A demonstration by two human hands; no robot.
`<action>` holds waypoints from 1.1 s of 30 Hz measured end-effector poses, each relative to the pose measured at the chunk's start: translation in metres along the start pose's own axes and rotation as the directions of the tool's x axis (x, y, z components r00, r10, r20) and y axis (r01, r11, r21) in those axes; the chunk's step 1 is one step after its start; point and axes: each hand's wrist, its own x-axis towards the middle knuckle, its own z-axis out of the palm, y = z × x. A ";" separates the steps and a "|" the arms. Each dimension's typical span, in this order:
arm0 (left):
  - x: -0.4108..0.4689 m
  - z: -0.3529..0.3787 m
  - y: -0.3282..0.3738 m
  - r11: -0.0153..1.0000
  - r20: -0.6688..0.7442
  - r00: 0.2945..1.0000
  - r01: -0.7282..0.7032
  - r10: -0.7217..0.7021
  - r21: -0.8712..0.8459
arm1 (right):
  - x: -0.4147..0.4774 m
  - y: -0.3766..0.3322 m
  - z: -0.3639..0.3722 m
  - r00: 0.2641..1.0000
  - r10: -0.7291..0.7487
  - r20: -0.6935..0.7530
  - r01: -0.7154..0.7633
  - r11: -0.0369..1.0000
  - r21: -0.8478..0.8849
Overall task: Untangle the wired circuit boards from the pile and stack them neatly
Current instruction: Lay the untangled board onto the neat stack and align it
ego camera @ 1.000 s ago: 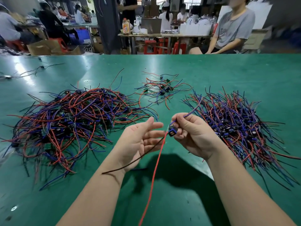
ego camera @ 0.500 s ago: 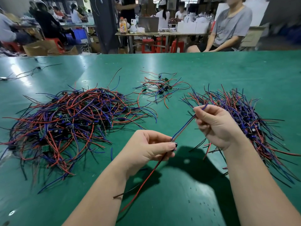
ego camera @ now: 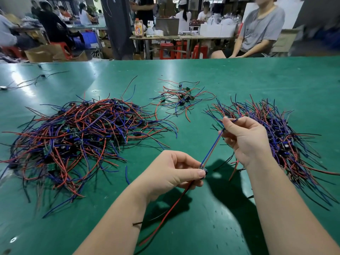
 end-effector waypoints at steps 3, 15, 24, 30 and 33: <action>0.001 0.001 -0.002 1.000 -0.002 1.000 0.015 -0.015 0.017 | -0.001 0.006 0.001 0.999 -0.023 -0.025 0.021 0.997 -0.071; 0.002 0.003 -0.002 0.998 -0.083 0.995 0.053 -0.054 -0.013 | -0.002 0.014 0.003 0.999 0.037 -0.010 -0.038 0.951 -0.306; 0.014 -0.008 -0.009 0.994 -0.418 0.908 -0.068 0.024 -0.091 | -0.034 0.034 0.033 0.909 0.168 0.381 0.122 0.768 -0.629; 0.014 -0.017 -0.007 0.994 -0.366 0.928 -0.098 0.075 -0.044 | -0.039 0.027 0.039 0.951 0.113 0.289 0.055 0.856 -0.514; 0.016 -0.029 -0.012 0.967 -0.551 0.818 -0.026 0.166 0.253 | -0.034 0.006 0.026 0.968 -0.005 0.251 0.174 0.731 -0.660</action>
